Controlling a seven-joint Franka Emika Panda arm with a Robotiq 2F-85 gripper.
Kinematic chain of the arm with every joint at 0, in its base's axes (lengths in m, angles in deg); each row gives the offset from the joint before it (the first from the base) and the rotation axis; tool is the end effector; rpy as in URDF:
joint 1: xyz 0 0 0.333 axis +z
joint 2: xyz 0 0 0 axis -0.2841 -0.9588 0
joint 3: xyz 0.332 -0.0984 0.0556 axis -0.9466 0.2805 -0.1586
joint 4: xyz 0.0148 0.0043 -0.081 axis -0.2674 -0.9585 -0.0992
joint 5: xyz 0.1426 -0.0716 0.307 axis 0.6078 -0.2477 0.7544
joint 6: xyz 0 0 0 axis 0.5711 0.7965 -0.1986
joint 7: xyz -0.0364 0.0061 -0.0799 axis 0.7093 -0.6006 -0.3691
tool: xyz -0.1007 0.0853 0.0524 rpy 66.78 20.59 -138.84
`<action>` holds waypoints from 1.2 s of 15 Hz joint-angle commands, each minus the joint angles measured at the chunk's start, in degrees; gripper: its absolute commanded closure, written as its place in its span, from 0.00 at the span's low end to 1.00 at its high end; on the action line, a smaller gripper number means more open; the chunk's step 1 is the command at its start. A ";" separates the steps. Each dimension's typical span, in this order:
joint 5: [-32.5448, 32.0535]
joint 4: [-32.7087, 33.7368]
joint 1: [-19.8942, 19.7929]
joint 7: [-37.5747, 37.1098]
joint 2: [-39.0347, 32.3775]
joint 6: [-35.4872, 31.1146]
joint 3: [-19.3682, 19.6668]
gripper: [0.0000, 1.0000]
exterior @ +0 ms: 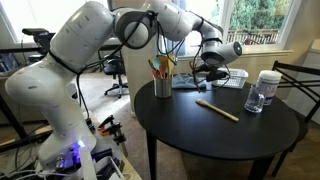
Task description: Put the wooden spoon into the metal bucket
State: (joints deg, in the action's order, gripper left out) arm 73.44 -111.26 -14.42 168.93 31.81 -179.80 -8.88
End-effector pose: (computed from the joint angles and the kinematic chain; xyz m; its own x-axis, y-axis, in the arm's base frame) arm 0.7061 -0.1803 0.3029 0.1637 0.5414 0.8247 0.9558 -0.2941 0.0033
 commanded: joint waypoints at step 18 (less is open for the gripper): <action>9.07 -18.19 17.13 1.00 22.52 4.32 9.08 0.92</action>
State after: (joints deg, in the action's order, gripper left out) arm 79.06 -123.99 0.64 169.18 49.99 -172.64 -1.43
